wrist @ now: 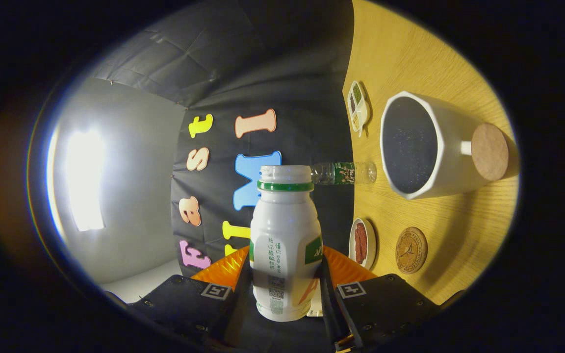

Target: Take the bottle from table, then pour the juice into the cup, finally place the bottle on the coaster

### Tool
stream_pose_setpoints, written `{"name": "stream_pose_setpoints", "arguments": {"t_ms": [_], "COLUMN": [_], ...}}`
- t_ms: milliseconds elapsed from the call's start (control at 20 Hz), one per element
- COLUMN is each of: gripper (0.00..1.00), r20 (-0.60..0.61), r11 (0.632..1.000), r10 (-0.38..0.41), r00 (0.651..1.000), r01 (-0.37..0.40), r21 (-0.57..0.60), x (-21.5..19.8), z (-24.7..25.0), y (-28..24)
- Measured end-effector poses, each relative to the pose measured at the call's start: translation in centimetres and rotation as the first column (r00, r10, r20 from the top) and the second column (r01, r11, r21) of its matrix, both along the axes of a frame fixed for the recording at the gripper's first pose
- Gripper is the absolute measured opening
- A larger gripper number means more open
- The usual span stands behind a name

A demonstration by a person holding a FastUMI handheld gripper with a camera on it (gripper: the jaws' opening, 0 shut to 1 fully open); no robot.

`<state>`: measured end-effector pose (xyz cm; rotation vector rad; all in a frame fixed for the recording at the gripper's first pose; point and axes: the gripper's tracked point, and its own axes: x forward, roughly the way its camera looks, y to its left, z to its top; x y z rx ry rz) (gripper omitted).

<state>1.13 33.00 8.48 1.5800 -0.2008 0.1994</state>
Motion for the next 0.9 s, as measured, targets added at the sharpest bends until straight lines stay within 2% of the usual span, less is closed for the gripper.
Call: {"name": "stream_pose_setpoints", "arguments": {"t_ms": [900], "gripper": [0.64], "r20": [0.025], "r11": [0.998], "r10": [0.018], "r00": [1.000], "r01": [-0.019], "r21": [0.056], "x": [-0.33], "z": [0.86], "y": [0.57]}}
